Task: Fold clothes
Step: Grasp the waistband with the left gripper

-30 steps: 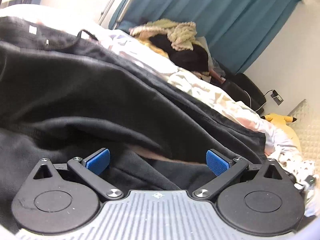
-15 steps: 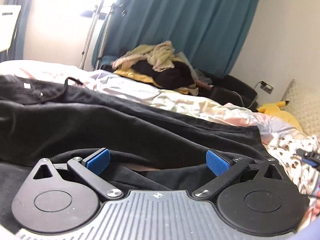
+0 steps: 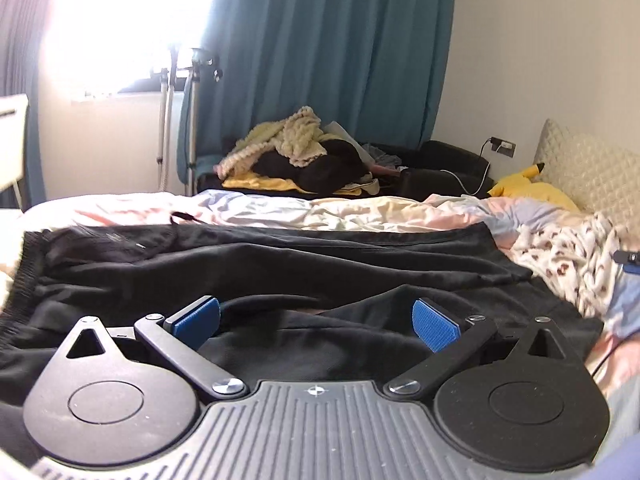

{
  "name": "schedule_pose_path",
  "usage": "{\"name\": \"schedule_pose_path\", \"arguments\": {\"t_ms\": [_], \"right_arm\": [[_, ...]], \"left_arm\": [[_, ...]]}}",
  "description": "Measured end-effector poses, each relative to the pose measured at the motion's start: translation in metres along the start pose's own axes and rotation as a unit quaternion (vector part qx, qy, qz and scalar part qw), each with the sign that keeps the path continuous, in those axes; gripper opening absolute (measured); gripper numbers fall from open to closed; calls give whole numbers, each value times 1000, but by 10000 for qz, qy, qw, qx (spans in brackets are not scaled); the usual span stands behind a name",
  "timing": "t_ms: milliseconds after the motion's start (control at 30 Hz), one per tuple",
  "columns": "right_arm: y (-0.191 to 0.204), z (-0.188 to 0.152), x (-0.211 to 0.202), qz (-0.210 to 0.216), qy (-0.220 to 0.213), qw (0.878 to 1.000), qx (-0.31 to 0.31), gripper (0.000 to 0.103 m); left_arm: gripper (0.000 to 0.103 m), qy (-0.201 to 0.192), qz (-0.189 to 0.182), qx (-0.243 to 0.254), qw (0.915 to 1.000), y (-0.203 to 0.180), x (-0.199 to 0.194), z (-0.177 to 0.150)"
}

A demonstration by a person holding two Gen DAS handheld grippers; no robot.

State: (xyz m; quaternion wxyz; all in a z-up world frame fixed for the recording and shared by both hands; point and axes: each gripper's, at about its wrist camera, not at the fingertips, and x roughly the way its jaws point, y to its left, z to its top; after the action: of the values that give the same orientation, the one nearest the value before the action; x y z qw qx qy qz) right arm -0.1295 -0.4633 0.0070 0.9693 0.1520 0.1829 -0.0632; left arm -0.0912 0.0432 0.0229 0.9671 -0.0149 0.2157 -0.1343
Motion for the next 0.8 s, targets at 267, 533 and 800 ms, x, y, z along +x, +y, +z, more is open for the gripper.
{"name": "schedule_pose_path", "arguments": {"t_ms": [267,533,800], "right_arm": [[-32,-7,-15,-115,284,9986,434,66],[-79,-33,3,-78,718,9840,1627,81],[-122,-62,31,-121,1210,9446,3048,89]], "left_arm": [[103,-40,590,-913,9941,102,-91,13],[103,367,871,-3926,9148,240,-111,-54],[102,919,498,-5411,8344,291,-75,-115]]}}
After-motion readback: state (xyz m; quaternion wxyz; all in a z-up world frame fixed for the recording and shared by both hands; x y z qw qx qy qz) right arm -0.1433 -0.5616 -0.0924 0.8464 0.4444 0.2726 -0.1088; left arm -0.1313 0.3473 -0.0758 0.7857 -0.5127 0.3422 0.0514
